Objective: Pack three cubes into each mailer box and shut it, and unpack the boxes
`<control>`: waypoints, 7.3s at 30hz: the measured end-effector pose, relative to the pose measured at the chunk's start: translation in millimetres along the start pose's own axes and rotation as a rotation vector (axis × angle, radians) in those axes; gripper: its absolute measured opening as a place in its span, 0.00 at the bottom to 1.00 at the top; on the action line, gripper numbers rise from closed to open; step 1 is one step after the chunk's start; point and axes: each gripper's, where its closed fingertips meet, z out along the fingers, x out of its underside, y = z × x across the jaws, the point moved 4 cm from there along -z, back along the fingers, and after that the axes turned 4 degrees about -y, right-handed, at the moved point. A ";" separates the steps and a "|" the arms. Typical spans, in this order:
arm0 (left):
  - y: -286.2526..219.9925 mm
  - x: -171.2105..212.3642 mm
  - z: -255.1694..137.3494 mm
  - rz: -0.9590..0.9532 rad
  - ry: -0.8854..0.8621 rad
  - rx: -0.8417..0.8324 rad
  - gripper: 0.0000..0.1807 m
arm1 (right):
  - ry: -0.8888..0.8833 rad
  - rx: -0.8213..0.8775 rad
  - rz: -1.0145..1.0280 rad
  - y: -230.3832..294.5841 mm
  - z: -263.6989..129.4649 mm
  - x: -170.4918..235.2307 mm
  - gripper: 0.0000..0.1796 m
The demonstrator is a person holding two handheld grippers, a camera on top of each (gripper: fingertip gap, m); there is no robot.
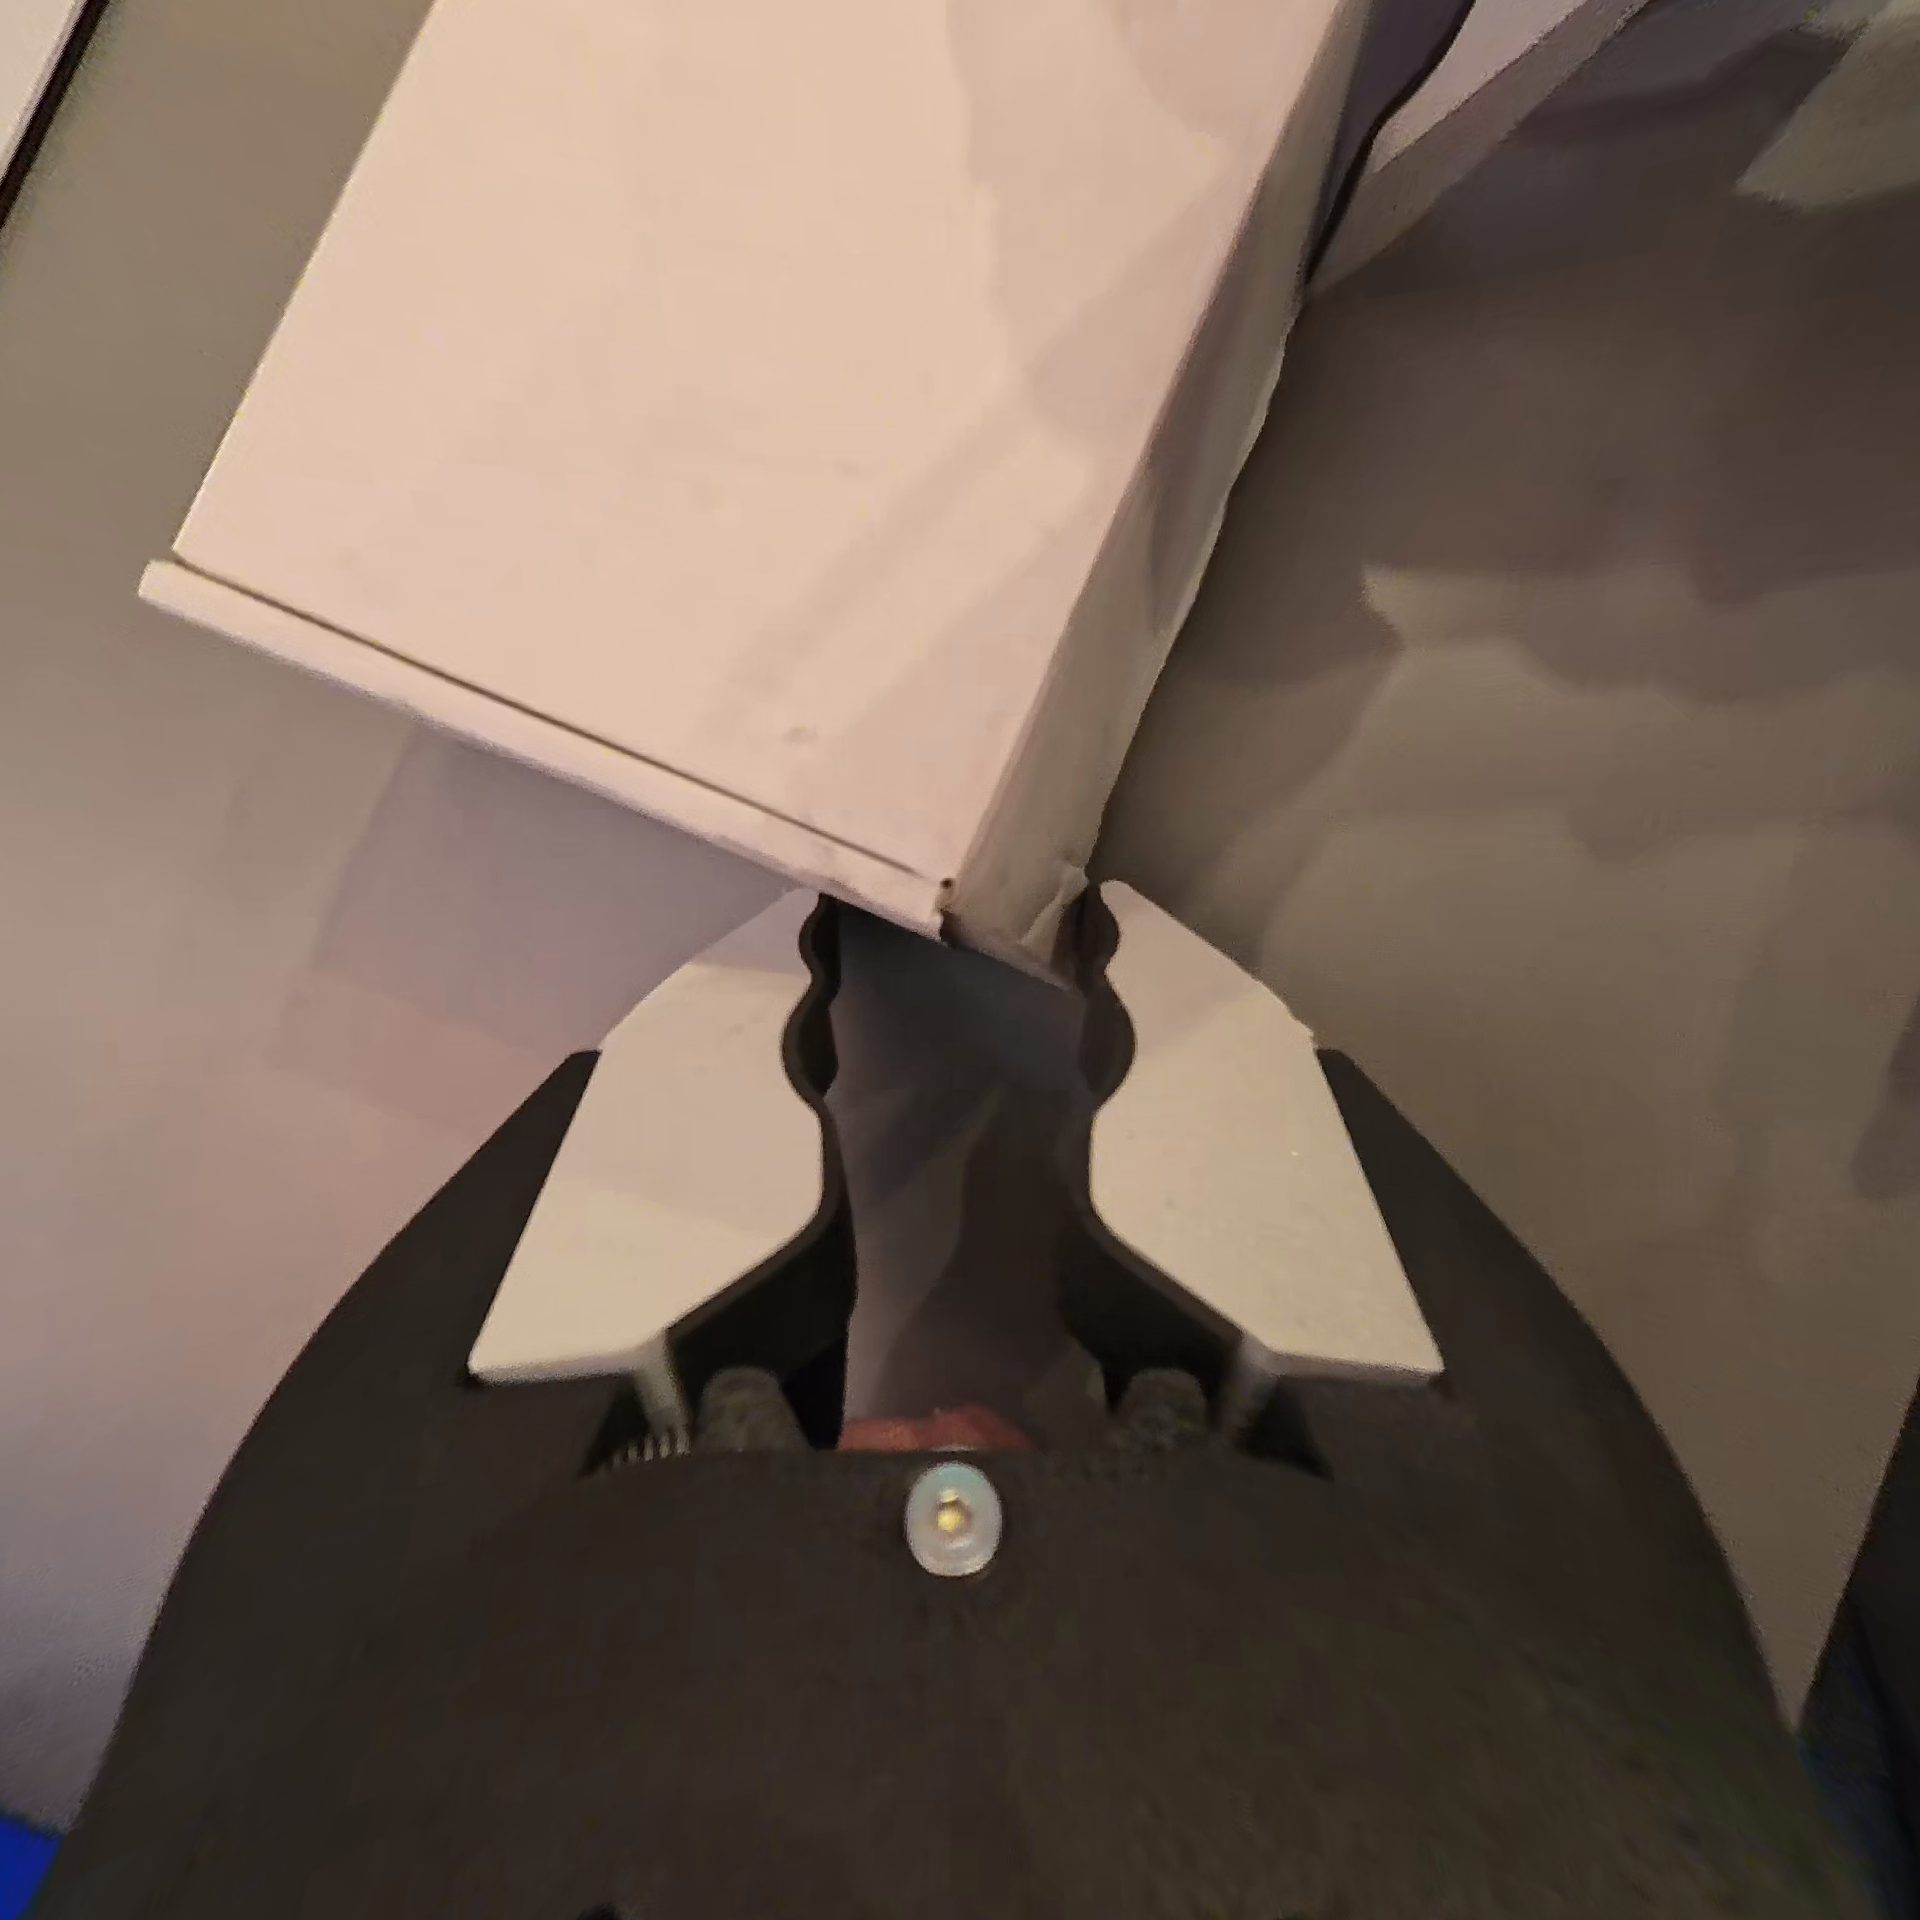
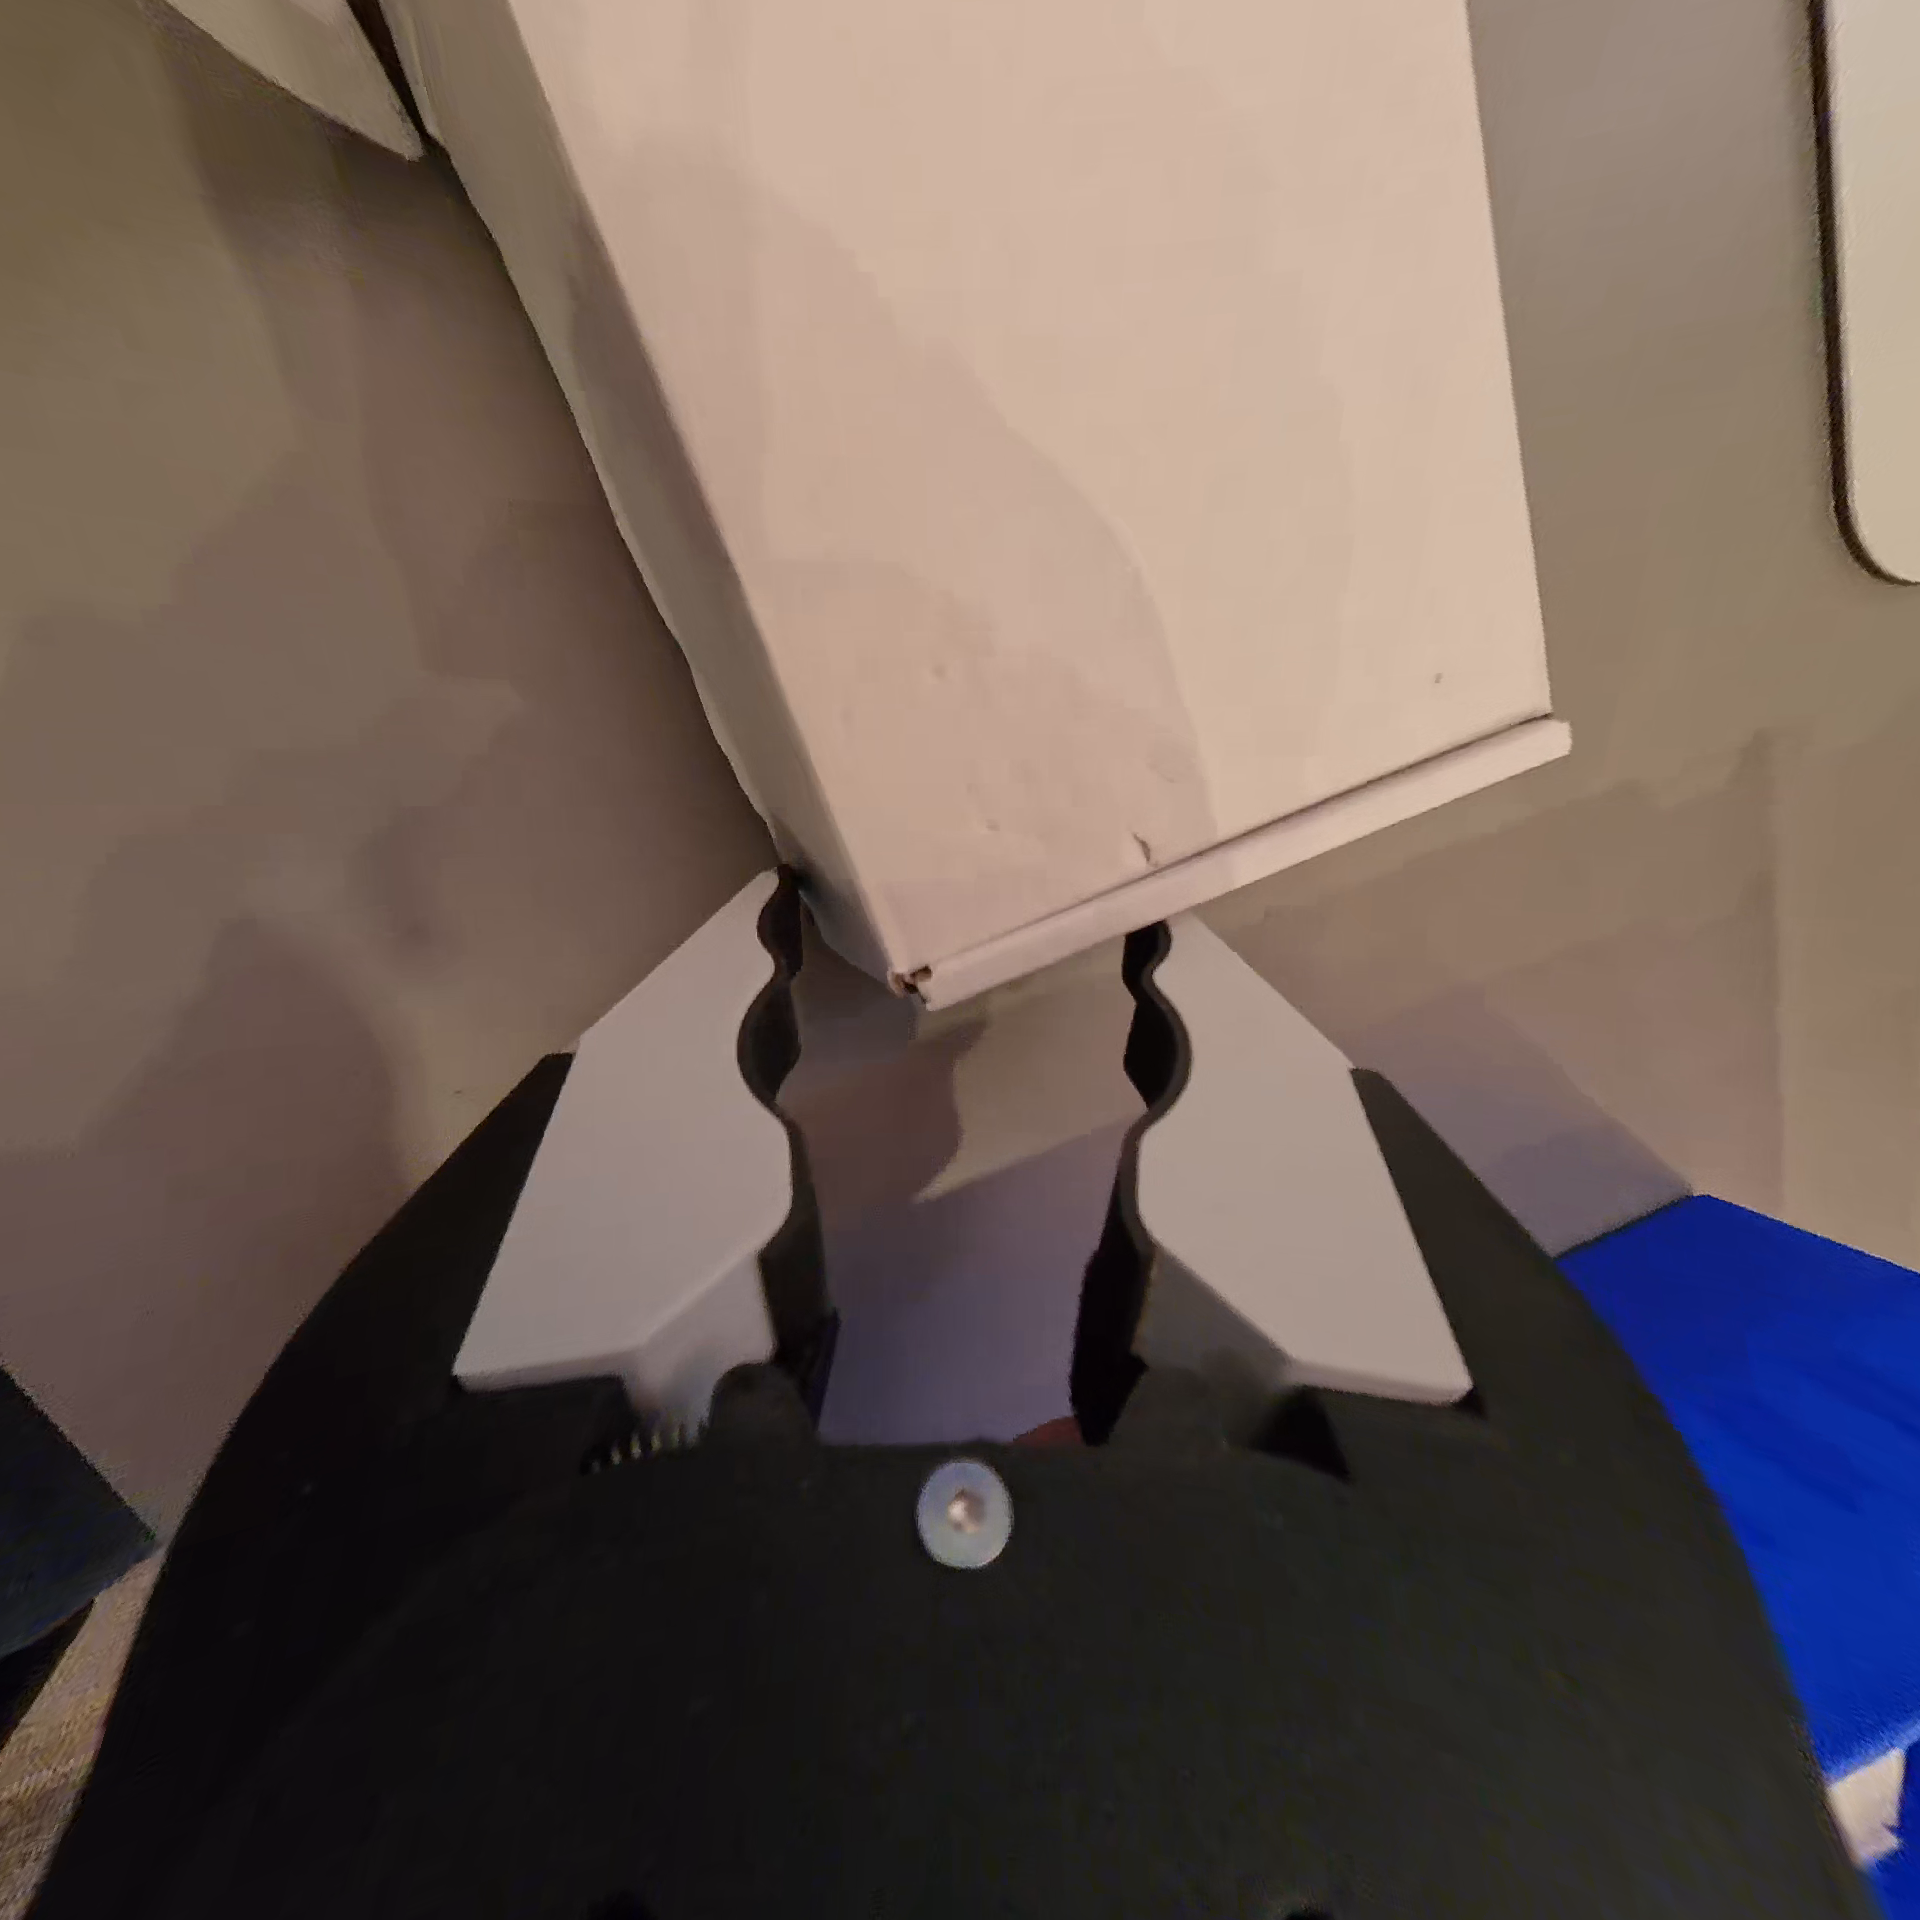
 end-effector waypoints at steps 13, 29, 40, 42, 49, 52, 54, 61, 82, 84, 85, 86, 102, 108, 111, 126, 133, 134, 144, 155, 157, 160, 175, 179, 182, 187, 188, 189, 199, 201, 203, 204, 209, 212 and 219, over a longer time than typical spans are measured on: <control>7.0 -4.3 3.5 -0.015 -0.005 -0.152 0.16 | 0.052 0.057 0.019 -5.4 3.8 -2.4 0.30; 4.7 -4.5 3.6 -0.046 0.016 -0.146 0.17 | 0.001 0.026 0.083 -4.1 -4.2 -1.1 0.22; 2.1 -1.5 -0.1 -0.087 0.030 -0.120 0.25 | -0.085 0.037 0.042 -10.4 -34.4 -21.5 0.64; 0.6 -2.3 0.9 -0.085 0.024 -0.113 0.24 | -0.067 0.032 -0.034 -10.1 -30.6 -34.4 0.71; 1.3 -1.6 1.0 -0.112 0.016 -0.115 0.25 | 0.036 -0.033 -0.207 -13.9 3.7 -81.9 0.76; 1.0 -1.8 1.8 -0.147 0.004 -0.092 0.26 | 0.120 -0.125 -0.220 -16.4 26.1 -82.4 0.77; 1.9 -0.9 1.2 -0.144 0.007 -0.096 0.26 | 0.178 -0.158 -0.238 -18.7 36.6 -78.8 0.75; 3.7 -0.2 -1.4 -0.175 0.001 -0.080 0.28 | 0.146 -0.248 -0.213 -16.8 35.2 -80.1 0.73; 2.8 -3.3 -10.1 -0.269 -0.067 0.001 0.36 | -0.083 -0.265 -0.105 -30.8 -33.6 -73.1 0.73; 3.4 -2.9 -10.6 -0.272 -0.068 0.000 0.36 | -0.114 -0.235 -0.103 -37.3 -53.1 -71.1 0.73; 3.5 -3.0 -10.7 -0.272 -0.067 -0.001 0.36 | -0.129 -0.214 -0.101 -41.9 -64.7 -69.0 0.73; 3.4 -2.9 -10.7 -0.271 -0.066 -0.001 0.36 | -0.143 -0.195 -0.098 -46.8 -77.1 -65.8 0.73; -2.1 -0.7 -3.8 -0.246 -0.025 -0.007 0.35 | 0.084 0.073 -0.059 -103.2 -216.2 119.4 0.73; -3.5 -2.0 -2.4 -0.239 -0.021 -0.014 0.35 | 0.183 -0.035 -0.062 -89.0 -178.4 172.0 0.73; -4.8 -1.6 -2.6 -0.237 -0.021 -0.018 0.35 | 0.225 -0.083 -0.092 -79.9 -153.1 183.3 0.73; -0.6 -16.4 -21.4 -0.146 -0.030 -0.107 0.40 | 0.263 -0.029 -0.009 -88.0 -137.8 200.5 0.83; 32.1 -58.7 -120.9 -0.126 -0.175 -0.384 0.51 | 0.117 0.217 0.405 -129.6 -198.5 233.4 0.73; 44.7 -55.5 -143.3 -0.121 -0.170 -0.482 0.55 | 0.096 0.239 0.474 -133.9 -201.5 241.1 0.70; 118.0 141.3 -332.4 -0.494 0.071 -1.042 0.66 | -0.022 0.071 0.813 -114.3 -161.4 271.6 0.37; 93.0 256.0 -272.4 -0.809 0.115 -0.610 0.31 | -0.013 0.123 0.855 -125.8 -140.9 276.7 0.09; 94.2 246.5 -263.0 -0.817 0.048 -0.490 0.13 | -0.055 0.121 0.864 -128.8 -137.6 272.2 0.06; 99.4 242.7 -259.2 -0.810 0.036 -0.463 0.10 | -0.100 0.087 0.873 -126.6 -132.4 261.0 0.05; 83.9 215.8 -248.6 -0.803 -0.189 -0.450 0.03 | -0.238 -0.076 0.917 -95.9 -100.1 174.6 0.06; 81.5 213.7 -267.2 -0.827 -0.273 -0.513 0.03 | -0.314 -0.159 0.972 -83.2 -90.3 146.4 0.09; 78.1 209.7 -281.1 -0.844 -0.347 -0.535 0.03 | -0.401 -0.235 1.031 -69.7 -82.9 119.4 0.14; 69.4 200.6 -298.2 -0.840 -0.417 -0.563 0.03 | -0.543 -0.347 1.107 -39.5 -68.7 67.3 0.20; 68.2 198.8 -301.3 -0.837 -0.425 -0.569 0.03 | -0.564 -0.368 1.115 -32.6 -65.8 55.7 0.21; 67.3 197.3 -304.4 -0.836 -0.432 -0.576 0.03 | -0.580 -0.386 1.117 -25.8 -62.8 44.4 0.22; 48.3 187.5 -337.8 -0.836 -0.555 -0.617 0.03 | -0.688 -0.507 1.123 29.5 -34.7 -56.3 0.30; 44.9 187.8 -343.1 -0.837 -0.568 -0.625 0.03 | -0.704 -0.504 1.119 36.8 -32.5 -70.0 0.33; 42.2 187.1 -348.8 -0.835 -0.579 -0.636 0.03 | -0.731 -0.503 1.137 43.7 -31.3 -82.7 0.37; 41.1 186.3 -351.7 -0.831 -0.584 -0.643 0.03 | -0.738 -0.504 1.137 48.6 -30.2 -89.0 0.38; 35.9 173.6 -364.6 -0.811 -0.616 -0.648 0.03 | -0.789 -0.641 1.171 79.1 -20.1 -129.3 0.41; 32.8 158.1 -372.0 -0.770 -0.635 -0.662 0.03 | -0.766 -0.733 1.095 101.4 -10.3 -157.8 0.41; 25.0 105.2 -365.3 -0.686 -0.627 -0.692 0.03 | -0.914 -0.644 0.969 70.2 -51.8 -160.2 0.43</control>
